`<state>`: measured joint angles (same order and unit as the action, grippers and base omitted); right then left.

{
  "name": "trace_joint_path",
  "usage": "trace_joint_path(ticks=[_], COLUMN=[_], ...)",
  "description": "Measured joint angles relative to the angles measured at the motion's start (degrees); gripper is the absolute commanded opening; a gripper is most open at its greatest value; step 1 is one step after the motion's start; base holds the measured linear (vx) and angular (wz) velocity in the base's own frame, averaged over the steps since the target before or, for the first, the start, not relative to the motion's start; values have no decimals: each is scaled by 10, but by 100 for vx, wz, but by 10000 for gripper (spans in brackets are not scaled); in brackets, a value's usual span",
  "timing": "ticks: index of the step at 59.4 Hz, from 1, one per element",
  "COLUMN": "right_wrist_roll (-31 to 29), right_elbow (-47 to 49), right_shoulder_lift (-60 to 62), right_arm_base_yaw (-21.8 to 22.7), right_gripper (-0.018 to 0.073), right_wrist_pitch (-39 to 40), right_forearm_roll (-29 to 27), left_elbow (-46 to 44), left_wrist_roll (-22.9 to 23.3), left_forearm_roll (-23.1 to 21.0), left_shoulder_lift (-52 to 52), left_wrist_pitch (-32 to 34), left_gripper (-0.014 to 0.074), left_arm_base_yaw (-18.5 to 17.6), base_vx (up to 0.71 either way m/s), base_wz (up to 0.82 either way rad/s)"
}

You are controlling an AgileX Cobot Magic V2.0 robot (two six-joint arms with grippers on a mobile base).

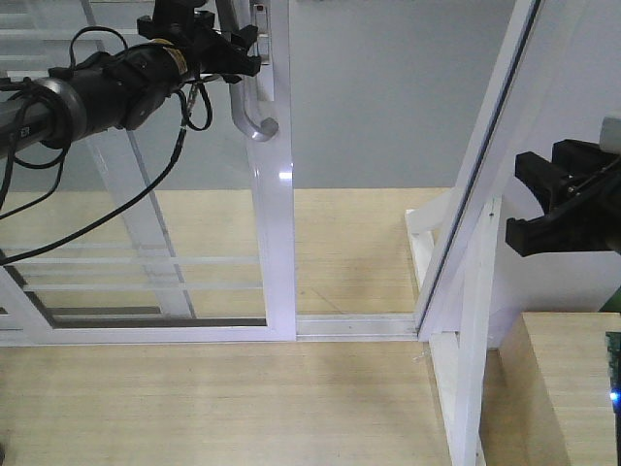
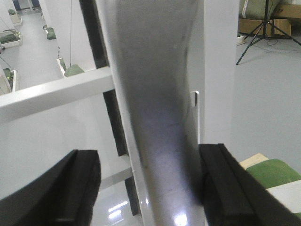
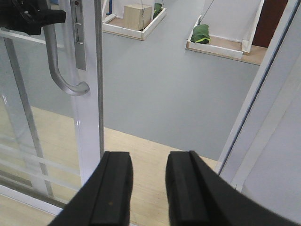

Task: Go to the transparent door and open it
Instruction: 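Pull the handle with the left gripper, sliding the door open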

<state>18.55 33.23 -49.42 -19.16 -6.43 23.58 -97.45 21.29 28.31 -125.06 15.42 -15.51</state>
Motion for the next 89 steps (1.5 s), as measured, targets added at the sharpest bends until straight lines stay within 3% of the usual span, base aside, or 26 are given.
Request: trace_joint_path(ticks=[13,27,39,57,69,89], right_wrist_roll=[0,0,0,0,0,0], right_elbow=[0,0,0,0,0,0], right_shoulder_lift=[0,0,0,0,0,0], right_arm_base_yaw=[0,0,0,0,0,0], right_gripper=[291,291,291,291,291,291], right_wrist_pitch=[-5,-26,-30,-31,-32,-47], right_forearm_roll=[0,0,-1,-1,-1,-1], left_elbow=[0,1,1,1,34,168], left_wrist_roll=[1,-2,-5,-33,-33,-34], left_forearm_roll=[-52,-91,-102,-84,-82,-82], left_shoulder_lift=[14,42,62,95,123,217], left_wrist_pitch=[-50,-142,-211,-303,-310,-268], left_gripper=[403,398,398,431,437,437], left_arm_base_yaw=[2,17,43,73,101,164], base_vx=[0,0,0,0,0,0], base_wz=[0,0,0,0,0,0])
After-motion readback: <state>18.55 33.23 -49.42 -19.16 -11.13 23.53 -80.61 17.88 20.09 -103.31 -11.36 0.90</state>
